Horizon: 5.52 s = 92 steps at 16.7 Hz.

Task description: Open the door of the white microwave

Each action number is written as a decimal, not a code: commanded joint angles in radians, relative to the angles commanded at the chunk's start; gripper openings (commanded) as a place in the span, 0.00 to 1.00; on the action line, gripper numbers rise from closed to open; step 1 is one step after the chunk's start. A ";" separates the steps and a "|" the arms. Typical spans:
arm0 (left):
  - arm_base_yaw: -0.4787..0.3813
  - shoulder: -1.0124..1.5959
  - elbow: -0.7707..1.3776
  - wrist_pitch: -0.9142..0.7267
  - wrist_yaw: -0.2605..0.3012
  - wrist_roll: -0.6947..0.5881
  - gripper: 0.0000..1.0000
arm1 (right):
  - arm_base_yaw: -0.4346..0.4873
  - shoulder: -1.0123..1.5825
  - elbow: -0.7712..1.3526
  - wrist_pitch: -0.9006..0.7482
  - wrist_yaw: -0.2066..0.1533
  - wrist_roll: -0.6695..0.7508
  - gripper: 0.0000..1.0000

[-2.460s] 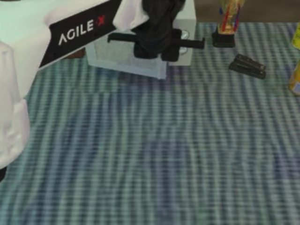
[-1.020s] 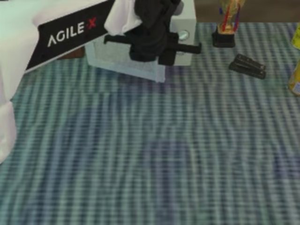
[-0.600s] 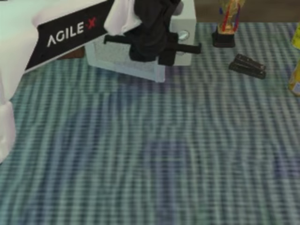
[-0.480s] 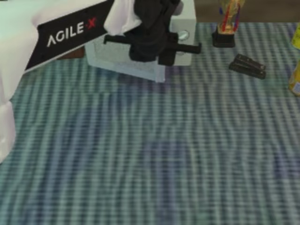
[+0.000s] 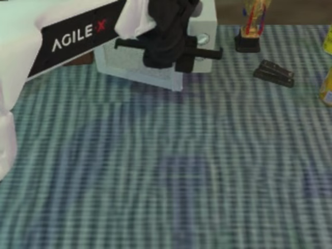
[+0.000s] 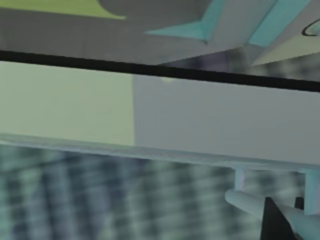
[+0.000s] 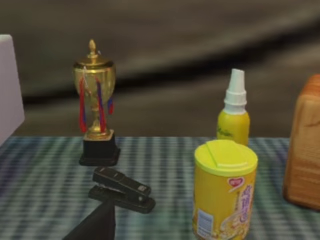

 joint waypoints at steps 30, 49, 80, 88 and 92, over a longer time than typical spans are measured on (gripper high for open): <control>0.011 -0.057 -0.089 0.044 0.035 0.065 0.00 | 0.000 0.000 0.000 0.000 0.000 0.000 1.00; 0.025 -0.113 -0.174 0.082 0.074 0.136 0.00 | 0.000 0.000 0.000 0.000 0.000 0.000 1.00; 0.043 -0.167 -0.253 0.114 0.118 0.214 0.00 | 0.000 0.000 0.000 0.000 0.000 0.000 1.00; 0.043 -0.167 -0.253 0.114 0.118 0.214 0.00 | 0.000 0.000 0.000 0.000 0.000 0.000 1.00; 0.043 -0.167 -0.253 0.114 0.118 0.214 0.00 | 0.000 0.000 0.000 0.000 0.000 0.000 1.00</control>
